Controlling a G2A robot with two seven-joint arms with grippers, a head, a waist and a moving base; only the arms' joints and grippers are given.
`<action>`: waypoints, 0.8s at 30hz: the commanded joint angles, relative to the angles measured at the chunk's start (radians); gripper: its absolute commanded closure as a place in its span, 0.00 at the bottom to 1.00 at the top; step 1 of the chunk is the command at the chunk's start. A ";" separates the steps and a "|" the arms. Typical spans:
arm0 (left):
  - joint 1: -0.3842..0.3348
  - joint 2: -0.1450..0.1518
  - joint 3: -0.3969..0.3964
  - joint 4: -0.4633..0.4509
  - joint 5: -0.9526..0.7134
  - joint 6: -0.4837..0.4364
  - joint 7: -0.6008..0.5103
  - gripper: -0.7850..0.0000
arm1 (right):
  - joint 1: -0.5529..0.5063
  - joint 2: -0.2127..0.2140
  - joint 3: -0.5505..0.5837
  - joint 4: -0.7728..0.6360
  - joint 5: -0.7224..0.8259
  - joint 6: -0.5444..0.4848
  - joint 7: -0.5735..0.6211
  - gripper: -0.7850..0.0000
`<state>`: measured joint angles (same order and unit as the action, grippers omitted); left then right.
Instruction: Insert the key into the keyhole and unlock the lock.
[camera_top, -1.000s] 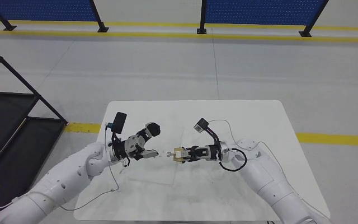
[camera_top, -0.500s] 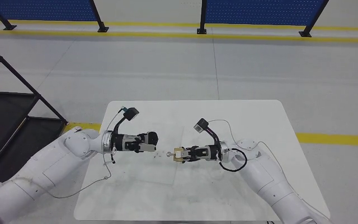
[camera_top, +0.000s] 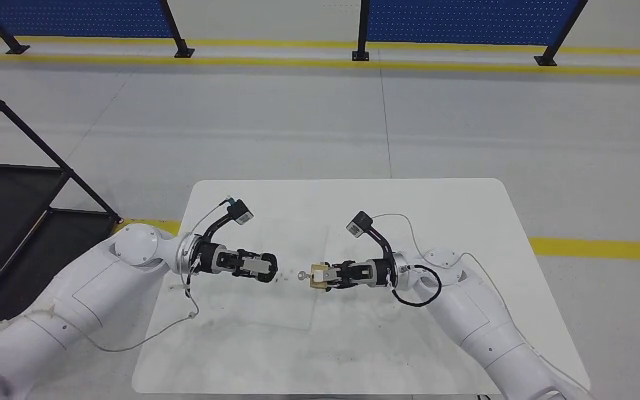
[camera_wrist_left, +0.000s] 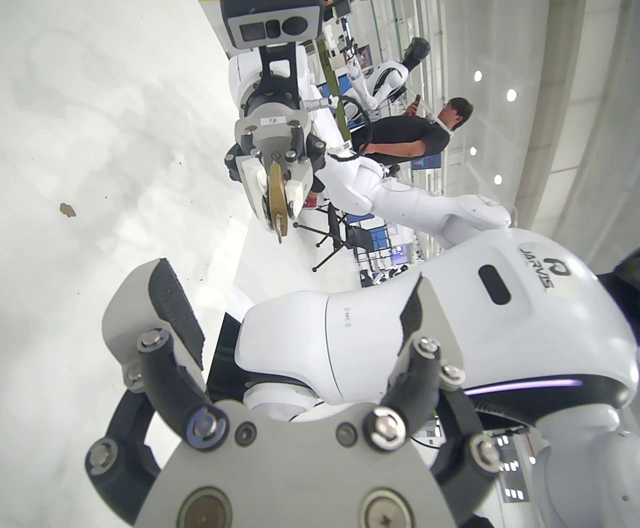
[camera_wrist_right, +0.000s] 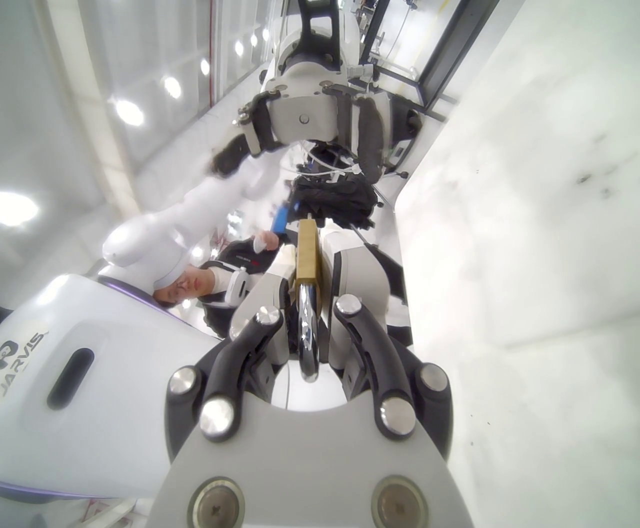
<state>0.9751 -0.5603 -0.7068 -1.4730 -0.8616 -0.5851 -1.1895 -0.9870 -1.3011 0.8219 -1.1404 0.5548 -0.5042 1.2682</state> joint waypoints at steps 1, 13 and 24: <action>0.022 -0.006 0.008 -0.017 0.015 -0.014 0.026 0.00 | 0.000 0.000 0.000 0.000 0.000 0.000 0.000 1.00; 0.037 -0.059 0.019 0.008 0.042 -0.078 0.033 0.18 | 0.000 0.000 0.000 0.000 0.000 0.000 0.000 1.00; 0.038 -0.094 0.004 0.016 0.081 -0.054 0.072 0.53 | 0.000 0.000 0.000 0.000 0.000 0.000 0.000 1.00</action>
<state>1.0115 -0.6529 -0.6997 -1.4582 -0.7818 -0.6391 -1.1178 -0.9870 -1.3011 0.8219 -1.1404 0.5548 -0.5042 1.2682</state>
